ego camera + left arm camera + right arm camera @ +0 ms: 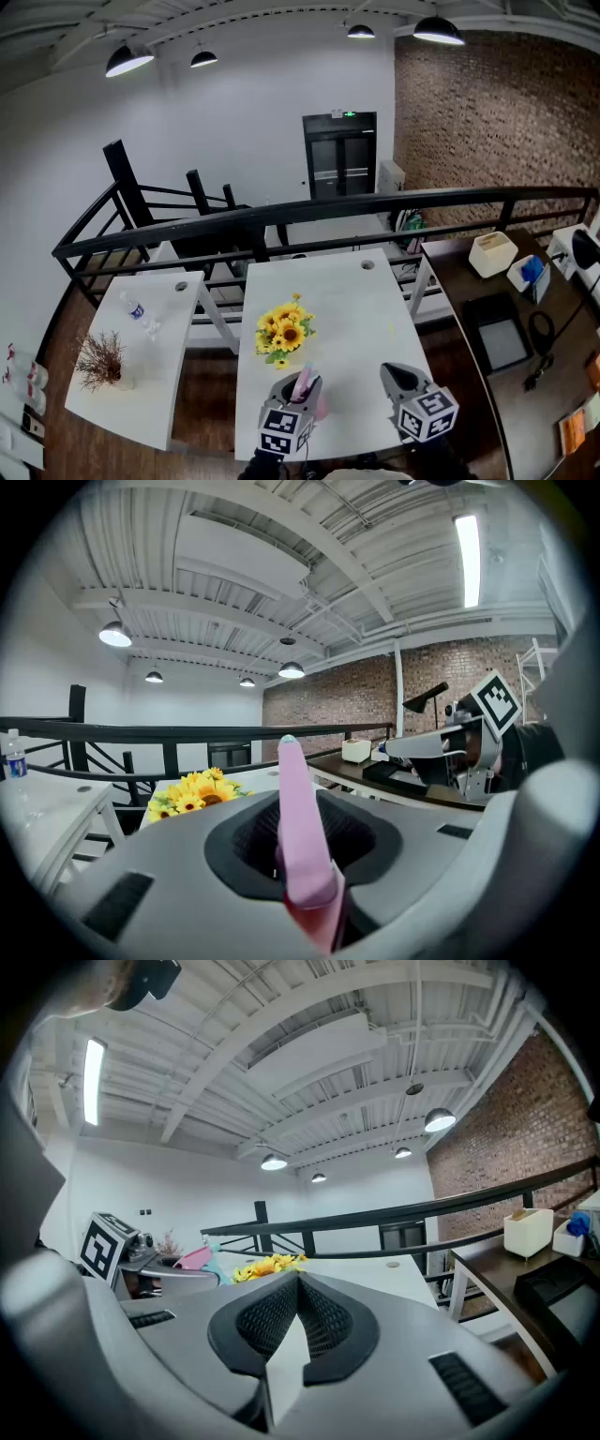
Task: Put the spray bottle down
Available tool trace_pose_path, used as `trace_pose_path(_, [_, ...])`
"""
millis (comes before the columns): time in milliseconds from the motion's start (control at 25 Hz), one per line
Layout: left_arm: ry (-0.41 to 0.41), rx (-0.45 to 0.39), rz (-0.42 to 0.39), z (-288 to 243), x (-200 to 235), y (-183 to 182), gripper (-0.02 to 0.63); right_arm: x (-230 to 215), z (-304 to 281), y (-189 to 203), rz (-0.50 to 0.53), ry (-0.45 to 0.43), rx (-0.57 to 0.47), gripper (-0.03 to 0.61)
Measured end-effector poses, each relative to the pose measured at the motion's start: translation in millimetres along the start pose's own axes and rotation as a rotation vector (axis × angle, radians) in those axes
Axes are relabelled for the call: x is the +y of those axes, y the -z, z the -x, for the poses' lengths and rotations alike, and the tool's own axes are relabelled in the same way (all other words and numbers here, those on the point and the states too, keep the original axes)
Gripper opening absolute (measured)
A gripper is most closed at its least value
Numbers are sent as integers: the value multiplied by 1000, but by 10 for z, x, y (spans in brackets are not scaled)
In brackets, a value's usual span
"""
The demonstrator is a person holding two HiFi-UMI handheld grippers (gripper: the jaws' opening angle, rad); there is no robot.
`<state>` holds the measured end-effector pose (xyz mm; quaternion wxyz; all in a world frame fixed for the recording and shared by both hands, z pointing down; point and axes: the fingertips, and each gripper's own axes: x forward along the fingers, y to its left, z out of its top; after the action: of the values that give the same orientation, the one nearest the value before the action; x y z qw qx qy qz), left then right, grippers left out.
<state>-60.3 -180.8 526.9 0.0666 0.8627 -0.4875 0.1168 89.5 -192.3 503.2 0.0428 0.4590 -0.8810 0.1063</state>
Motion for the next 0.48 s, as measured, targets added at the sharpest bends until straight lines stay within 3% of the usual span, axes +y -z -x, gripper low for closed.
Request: trace_pose_path(480, [68,-8,-82,-687,-238,138,115,16,-53,51,-4,-12,17,-17])
